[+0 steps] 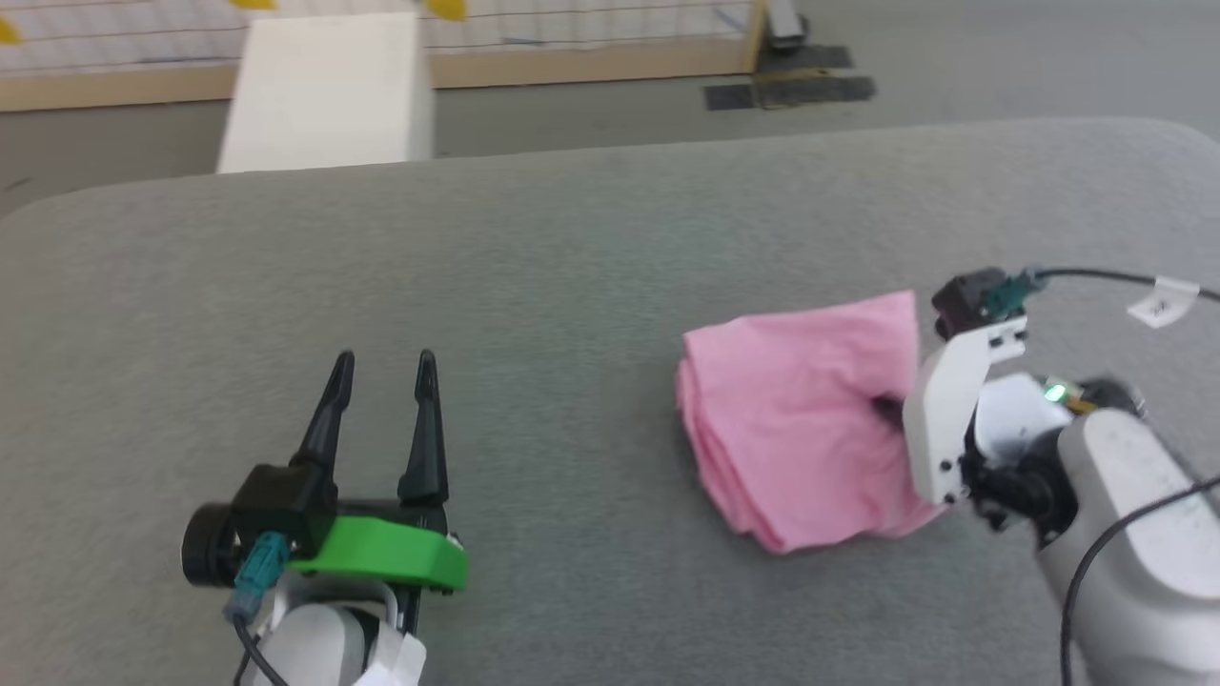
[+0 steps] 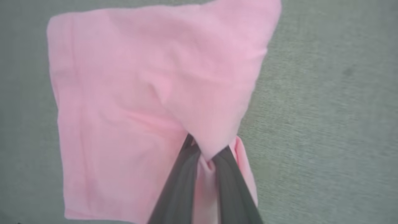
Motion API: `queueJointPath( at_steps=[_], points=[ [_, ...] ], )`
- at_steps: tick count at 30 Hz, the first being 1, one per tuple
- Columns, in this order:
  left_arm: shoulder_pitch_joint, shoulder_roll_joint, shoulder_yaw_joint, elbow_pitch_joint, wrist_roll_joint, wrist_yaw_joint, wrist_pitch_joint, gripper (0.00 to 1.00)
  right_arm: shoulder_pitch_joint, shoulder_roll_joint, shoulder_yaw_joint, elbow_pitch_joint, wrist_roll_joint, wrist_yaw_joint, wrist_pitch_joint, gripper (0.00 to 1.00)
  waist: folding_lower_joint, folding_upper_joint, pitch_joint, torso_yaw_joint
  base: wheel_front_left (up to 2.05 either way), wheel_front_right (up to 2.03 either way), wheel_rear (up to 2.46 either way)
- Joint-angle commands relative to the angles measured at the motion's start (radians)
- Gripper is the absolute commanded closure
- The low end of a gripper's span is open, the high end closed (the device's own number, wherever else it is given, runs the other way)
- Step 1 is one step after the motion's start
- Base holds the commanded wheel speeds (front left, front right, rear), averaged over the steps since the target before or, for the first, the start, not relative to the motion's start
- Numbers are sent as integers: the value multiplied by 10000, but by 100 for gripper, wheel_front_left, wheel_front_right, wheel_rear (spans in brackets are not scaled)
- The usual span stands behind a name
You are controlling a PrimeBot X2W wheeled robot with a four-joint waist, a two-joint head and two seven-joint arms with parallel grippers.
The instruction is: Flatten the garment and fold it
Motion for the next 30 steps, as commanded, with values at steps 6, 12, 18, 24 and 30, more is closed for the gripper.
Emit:
queueJointPath(
  at_steps=[6, 12, 18, 24, 30],
  points=[
    [-828, 112, -128, -125, 433, -210, -36, 0, -1003, -1487, 1333, 47, -1420, -13, -69, 100, 0, -1, 1214, -2191, 0, 0, 0],
    [-1547, 373, -362, -222, 842, -279, 3, 0, -2091, -2116, 1553, 1196, -2244, -13, -1156, 100, 0, -1, 2193, -3196, 0, 0, 0],
    [-2118, 694, -548, -498, 1132, -356, 434, 0, -3025, -2054, 785, 2948, -3068, -13, -2410, 100, 0, -1, 3044, -3491, 0, 0, 0],
    [-2476, 942, -655, -834, 1295, -395, 877, 0, -3924, -2040, -928, 4579, -4165, -13, -3718, 100, 0, -1, 3645, -3168, 0, 0, 0],
    [-2547, 1005, -731, -996, 1320, -350, 996, 0, -4429, -1718, -2591, 5753, -5141, -13, -4615, 65, 0, -1, 3740, -2729, 0, 0, 0]
  ],
)
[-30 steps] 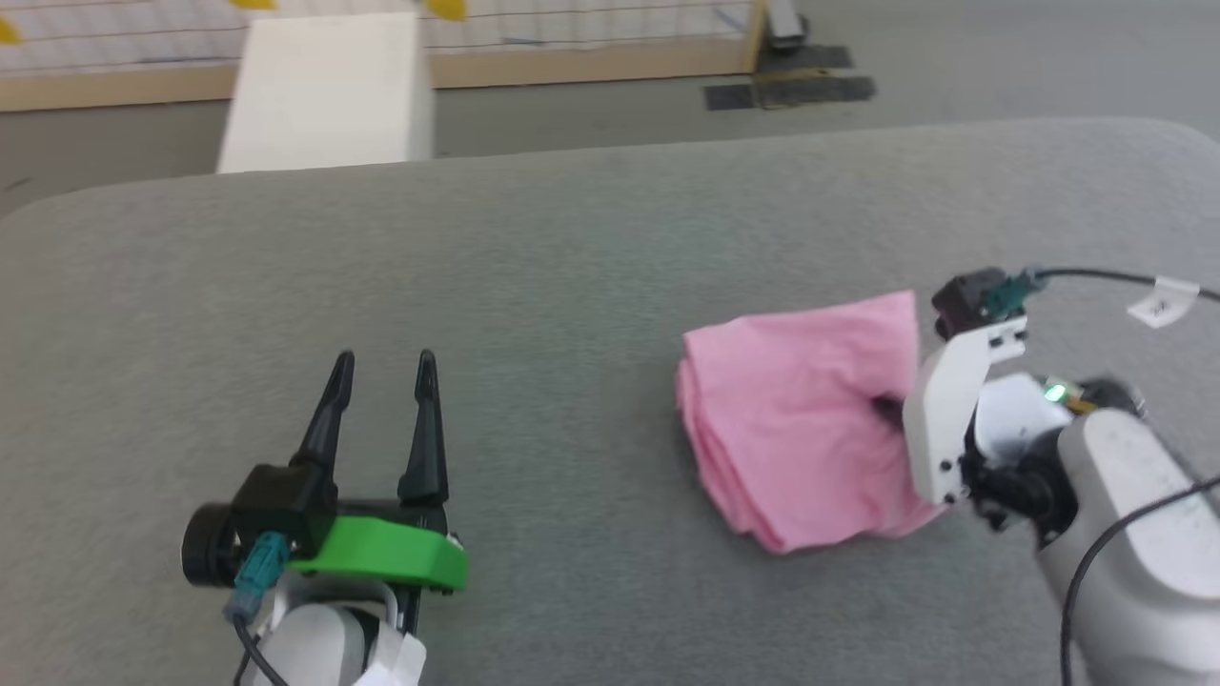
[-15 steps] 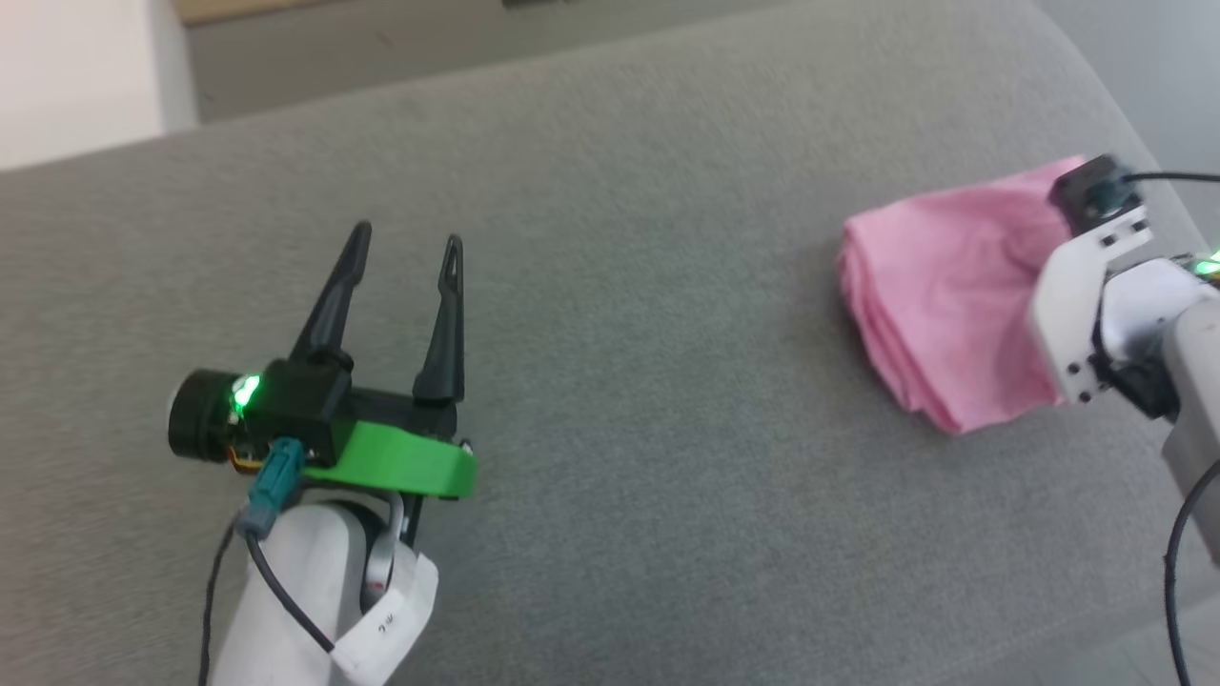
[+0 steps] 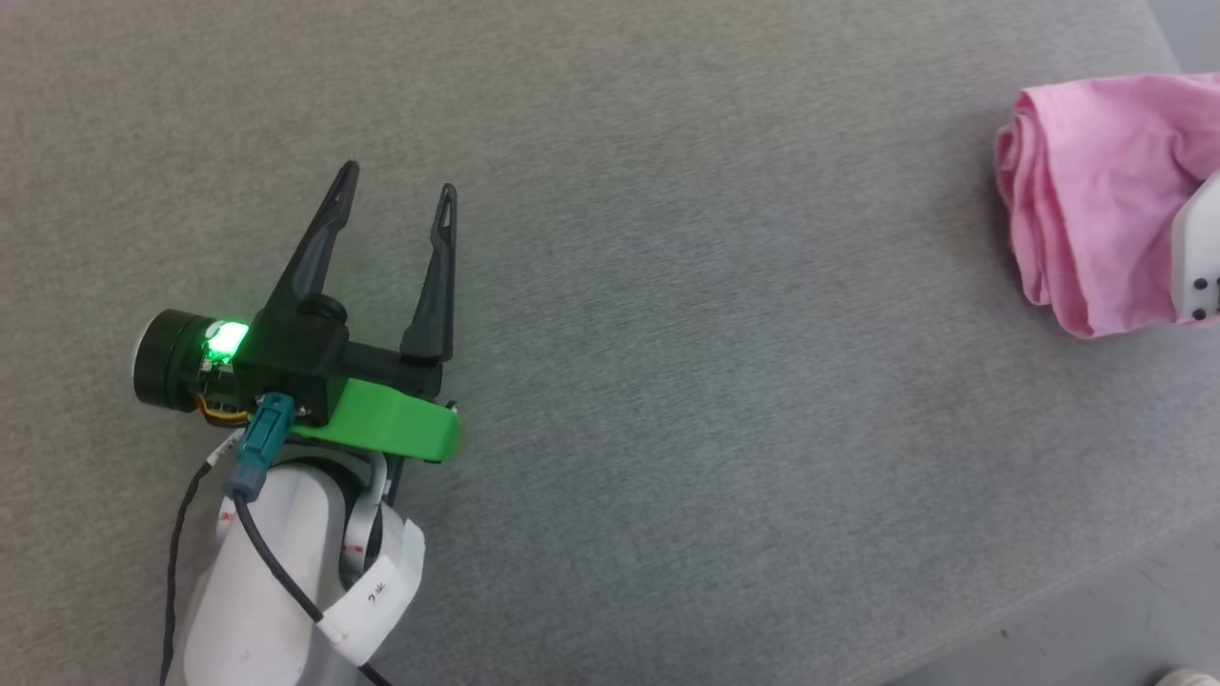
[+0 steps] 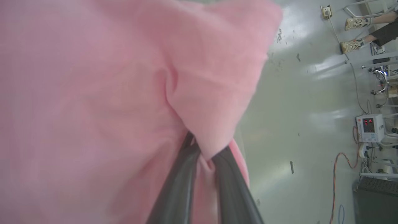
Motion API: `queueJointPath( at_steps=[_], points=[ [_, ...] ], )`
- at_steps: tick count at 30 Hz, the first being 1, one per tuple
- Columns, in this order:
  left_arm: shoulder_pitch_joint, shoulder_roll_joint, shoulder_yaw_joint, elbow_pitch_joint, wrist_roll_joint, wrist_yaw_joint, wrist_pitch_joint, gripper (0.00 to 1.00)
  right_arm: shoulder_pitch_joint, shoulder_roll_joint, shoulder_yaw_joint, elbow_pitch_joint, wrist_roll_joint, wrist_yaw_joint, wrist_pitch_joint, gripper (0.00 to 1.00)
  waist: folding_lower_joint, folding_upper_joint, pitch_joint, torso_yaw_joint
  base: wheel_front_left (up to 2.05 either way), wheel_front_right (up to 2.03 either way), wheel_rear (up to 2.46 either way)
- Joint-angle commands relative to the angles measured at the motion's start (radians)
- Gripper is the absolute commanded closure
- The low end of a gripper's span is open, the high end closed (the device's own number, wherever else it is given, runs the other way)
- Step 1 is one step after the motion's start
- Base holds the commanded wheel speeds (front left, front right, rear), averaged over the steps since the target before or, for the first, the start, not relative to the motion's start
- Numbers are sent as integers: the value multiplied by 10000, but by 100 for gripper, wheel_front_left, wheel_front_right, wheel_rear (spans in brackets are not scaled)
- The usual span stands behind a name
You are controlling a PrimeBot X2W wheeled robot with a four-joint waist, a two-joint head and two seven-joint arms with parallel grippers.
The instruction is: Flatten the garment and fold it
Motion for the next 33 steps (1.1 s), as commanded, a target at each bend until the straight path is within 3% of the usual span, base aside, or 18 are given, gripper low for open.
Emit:
queueJointPath(
  at_steps=[1, 10, 17, 18, 24, 33],
  points=[
    [-120, 78, 16, -53, 25, 19, -2, 0, -184, 122, -282, 160, -216, -17, -258, 0, -3, -1, 66, 275, 0, 0, 0],
    [295, -244, -3, 505, -422, 192, -574, 0, 166, -77, -1665, 87, -1657, -17, -2374, 0, -3, -1, -1177, 1117, 0, 0, 0],
    [1054, -571, 21, 1312, -1126, 256, -921, 0, 1262, 473, -1970, -702, -514, -17, -4479, 0, -3, -1, -2770, 2064, 0, 0, 0],
    [1351, -664, -5, 1636, -1372, 265, -971, 0, 2070, 737, -1481, -1493, 206, -17, -5081, 0, -3, -1, -3344, 2477, 0, 0, 0],
    [1757, -784, -40, 2093, -1682, 340, -1012, 0, 4039, 1134, -522, -3709, 1669, -17, -5418, 0, -3, -1, -4095, 3192, 0, 0, 0],
    [2245, -883, -70, 2198, -1869, 376, -1019, 0, 6892, 2165, -748, -6632, 1959, -17, -5430, 0, -3, -1, -4765, 4028, 0, 0, 0]
  ],
)
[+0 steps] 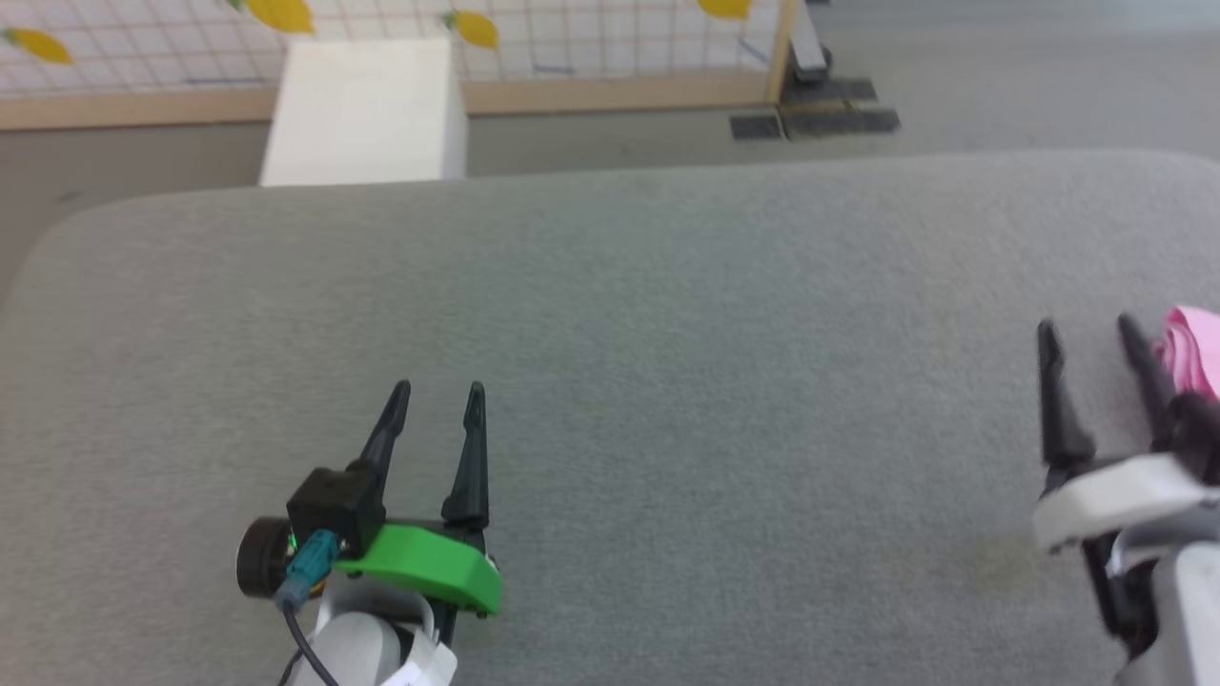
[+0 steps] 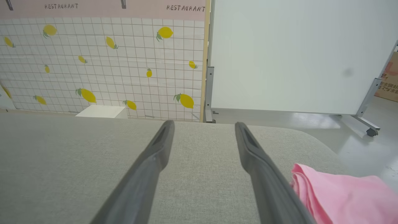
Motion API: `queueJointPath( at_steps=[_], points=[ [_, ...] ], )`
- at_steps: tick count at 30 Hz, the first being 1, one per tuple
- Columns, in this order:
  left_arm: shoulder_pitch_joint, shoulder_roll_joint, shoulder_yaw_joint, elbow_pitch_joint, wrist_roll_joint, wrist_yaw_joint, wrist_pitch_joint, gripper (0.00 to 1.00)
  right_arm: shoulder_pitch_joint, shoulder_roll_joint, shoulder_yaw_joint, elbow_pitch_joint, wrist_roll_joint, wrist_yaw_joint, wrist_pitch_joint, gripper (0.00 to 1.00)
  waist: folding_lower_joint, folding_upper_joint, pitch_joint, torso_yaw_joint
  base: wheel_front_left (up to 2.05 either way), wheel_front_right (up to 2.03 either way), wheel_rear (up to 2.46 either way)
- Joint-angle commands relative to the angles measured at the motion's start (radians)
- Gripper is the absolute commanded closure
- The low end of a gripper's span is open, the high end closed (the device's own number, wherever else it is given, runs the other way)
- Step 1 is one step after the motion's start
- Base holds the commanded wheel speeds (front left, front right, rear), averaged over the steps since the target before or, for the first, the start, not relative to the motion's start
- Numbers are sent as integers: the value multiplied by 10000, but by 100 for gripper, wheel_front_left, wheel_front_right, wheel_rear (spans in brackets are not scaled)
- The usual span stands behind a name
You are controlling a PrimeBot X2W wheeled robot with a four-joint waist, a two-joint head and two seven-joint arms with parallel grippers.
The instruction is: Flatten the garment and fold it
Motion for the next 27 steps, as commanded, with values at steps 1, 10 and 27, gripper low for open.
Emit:
queueJointPath(
  at_steps=[1, 10, 27],
  points=[
    [202, -44, 7, 23, -45, 1, -55, 0, 379, 258, -80, -328, -106, -17, 8, 0, 1, 0, -785, 745, 0, 0, 0],
    [788, -71, 67, 128, -60, -23, -56, 0, 2051, 1305, -337, -1712, -831, -17, 348, 0, 1, 0, -1086, 845, 0, 0, 0],
    [926, -89, 49, 361, -222, -12, -56, 0, 2753, 1559, -297, -2236, -841, -17, 563, 0, 1, 0, -1016, 848, 0, 0, 0]
  ],
)
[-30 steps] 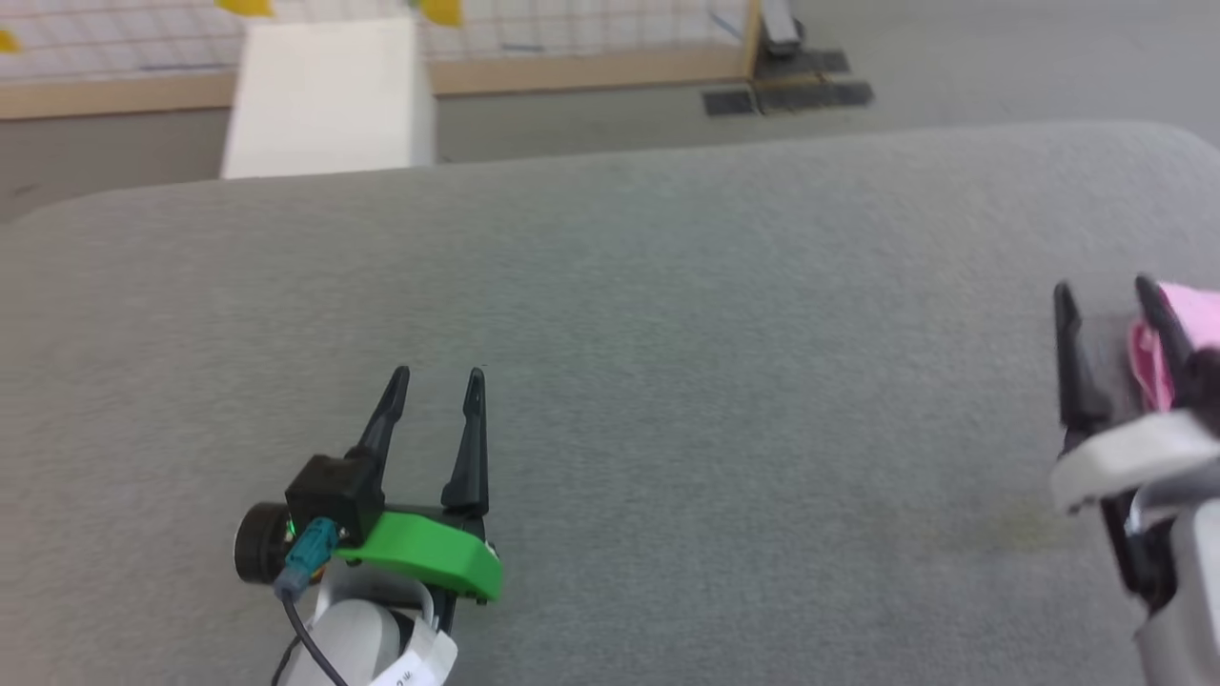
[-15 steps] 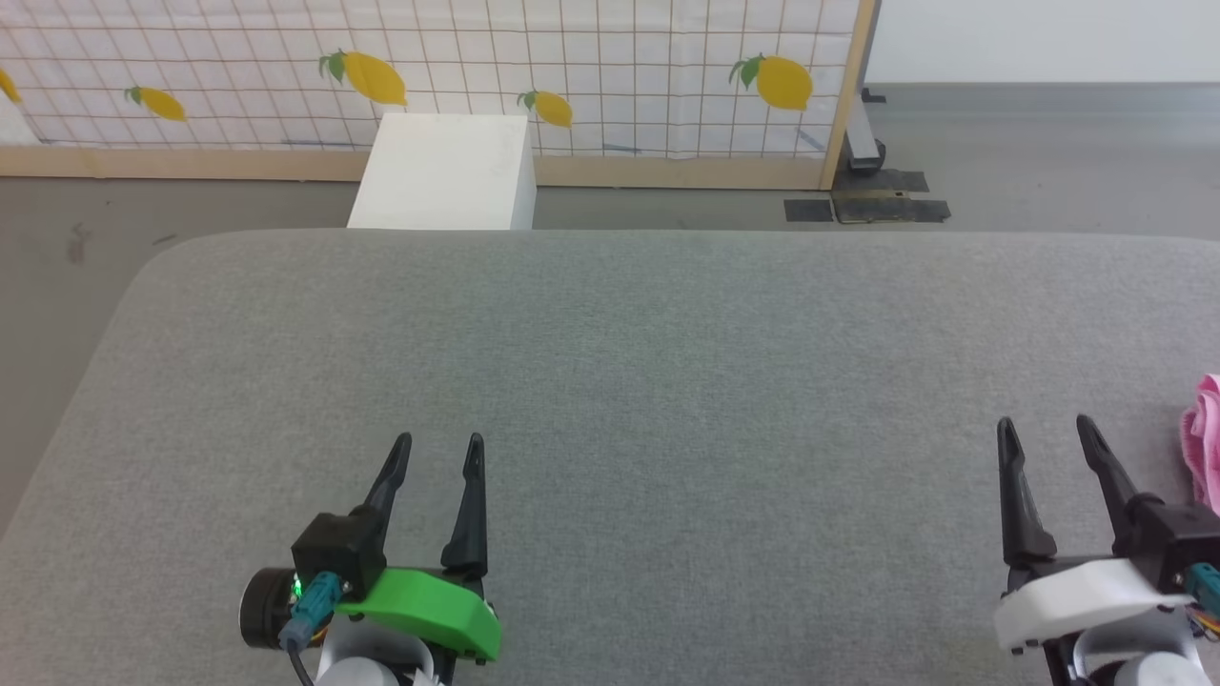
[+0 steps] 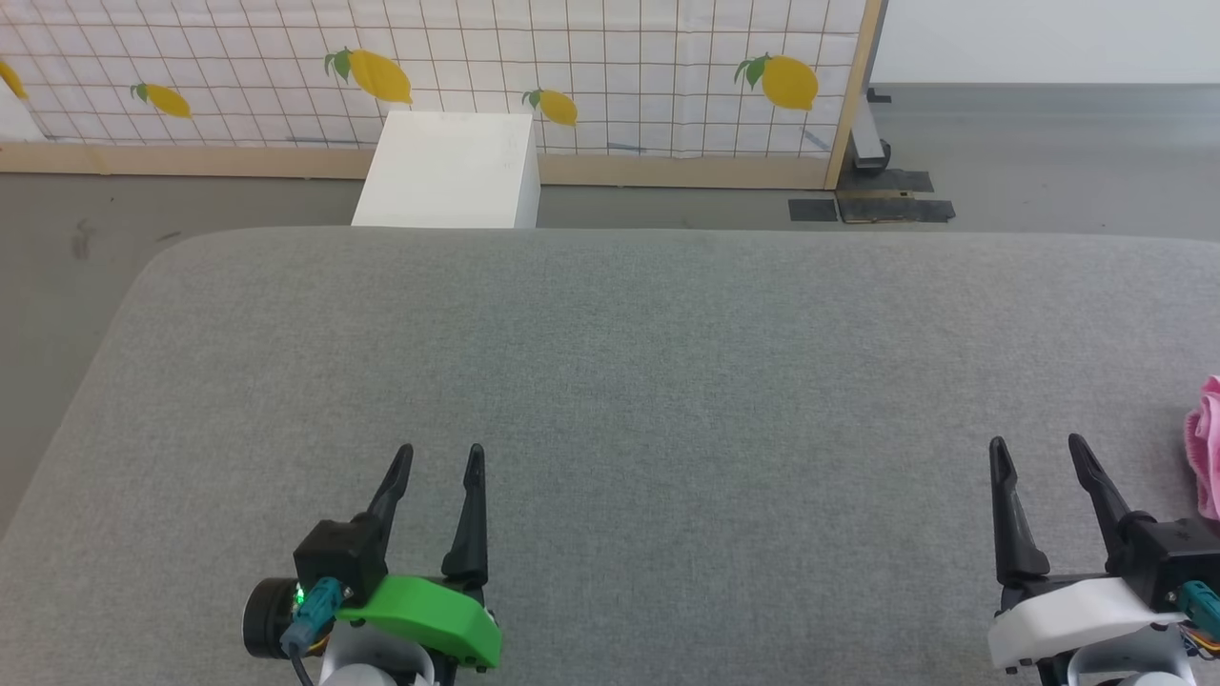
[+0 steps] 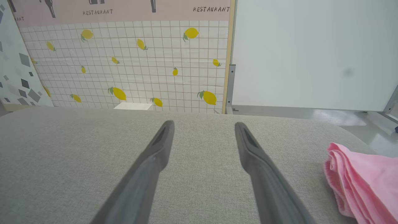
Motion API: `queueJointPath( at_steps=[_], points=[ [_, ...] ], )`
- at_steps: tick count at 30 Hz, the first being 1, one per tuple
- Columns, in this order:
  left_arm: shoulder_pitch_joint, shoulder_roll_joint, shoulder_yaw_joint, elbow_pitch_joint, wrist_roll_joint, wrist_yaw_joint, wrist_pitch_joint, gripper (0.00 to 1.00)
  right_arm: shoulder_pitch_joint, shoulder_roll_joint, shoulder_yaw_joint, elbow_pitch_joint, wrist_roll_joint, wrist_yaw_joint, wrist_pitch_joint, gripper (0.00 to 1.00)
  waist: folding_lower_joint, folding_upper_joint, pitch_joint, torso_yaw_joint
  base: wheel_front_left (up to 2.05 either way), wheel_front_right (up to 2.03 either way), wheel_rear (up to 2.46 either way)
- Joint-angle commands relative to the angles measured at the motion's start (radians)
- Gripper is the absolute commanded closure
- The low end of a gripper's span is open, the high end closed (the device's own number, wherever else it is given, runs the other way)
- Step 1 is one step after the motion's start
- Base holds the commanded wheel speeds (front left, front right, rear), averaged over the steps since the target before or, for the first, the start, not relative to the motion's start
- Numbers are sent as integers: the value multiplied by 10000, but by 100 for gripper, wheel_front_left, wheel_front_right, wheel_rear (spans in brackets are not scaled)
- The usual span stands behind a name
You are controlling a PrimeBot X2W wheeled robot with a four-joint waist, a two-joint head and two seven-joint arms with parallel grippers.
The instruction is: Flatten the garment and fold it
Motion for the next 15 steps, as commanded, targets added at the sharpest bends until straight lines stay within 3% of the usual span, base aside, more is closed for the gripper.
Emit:
queueJointPath(
  at_steps=[1, 6, 7, 15],
  points=[
    [120, -43, 5, 34, -87, 7, -45, 0, 80, 27, 13, -48, 85, -17, 33, 0, 1, 0, -15, -3, 0, 0, 0],
    [149, -44, -15, 88, -154, 19, -45, 0, 100, 28, 35, -36, 140, -17, 32, 0, 1, 0, -21, -16, 0, 0, 0],
    [9, -2, -29, 75, -71, 0, 2, 100, 7, 0, 22, -1, 88, 0, 1, 100, 1, 0, -21, -16, 0, 0, 0],
    [4, 0, -50, 72, -66, 0, 9, 100, 6, -4, 19, 7, 86, 0, 1, 100, 1, 0, -21, -16, 0, 0, 0]
  ],
)
